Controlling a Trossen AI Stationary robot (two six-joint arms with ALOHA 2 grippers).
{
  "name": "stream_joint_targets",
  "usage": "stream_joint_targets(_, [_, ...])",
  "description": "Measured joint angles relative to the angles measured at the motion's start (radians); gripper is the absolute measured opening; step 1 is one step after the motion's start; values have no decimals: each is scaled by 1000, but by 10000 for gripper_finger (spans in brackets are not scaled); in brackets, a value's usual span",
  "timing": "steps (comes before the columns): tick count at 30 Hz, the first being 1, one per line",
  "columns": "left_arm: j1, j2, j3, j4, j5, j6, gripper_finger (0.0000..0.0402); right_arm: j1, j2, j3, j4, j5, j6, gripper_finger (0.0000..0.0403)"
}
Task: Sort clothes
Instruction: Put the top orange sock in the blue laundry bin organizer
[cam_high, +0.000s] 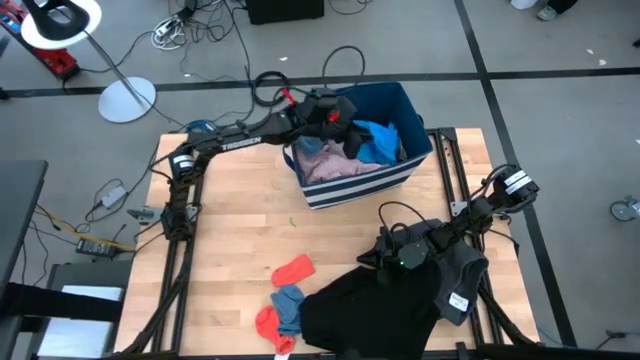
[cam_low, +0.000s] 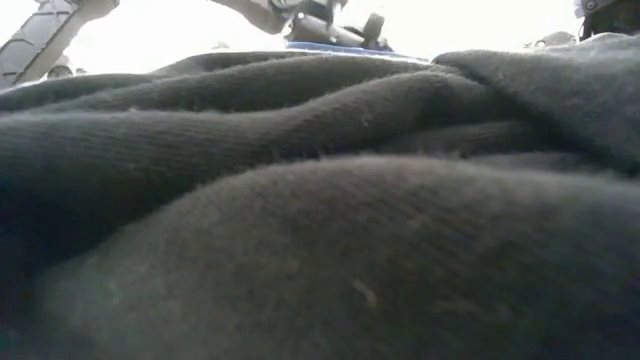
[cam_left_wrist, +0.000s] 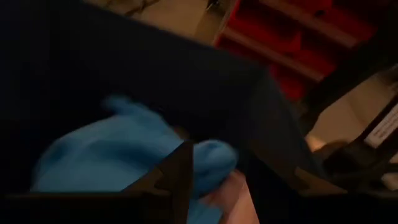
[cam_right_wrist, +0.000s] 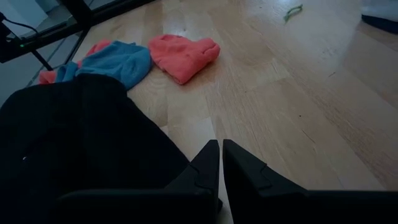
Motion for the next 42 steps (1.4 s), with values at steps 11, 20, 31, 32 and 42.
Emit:
stream_joint_targets(11, [-26,-106,86,-506,-133,134,142,0,0,0,0,0,1,24])
stream_joint_targets(20, [-118,-233,81,-680,-206,188,142,0,0,0,0,0,1,24])
stream_joint_targets(31, [-299,-375,74,-842,-431,140,142,0,0,0,-2,0,5,24])
stream_joint_targets(32, [-318,-380,74,-860,-445,125,142,0,0,0,-2,0,5,24])
stream_joint_targets(42, [-522,-376,73,-976,-603,29,142,0,0,0,-3,0,10,24])
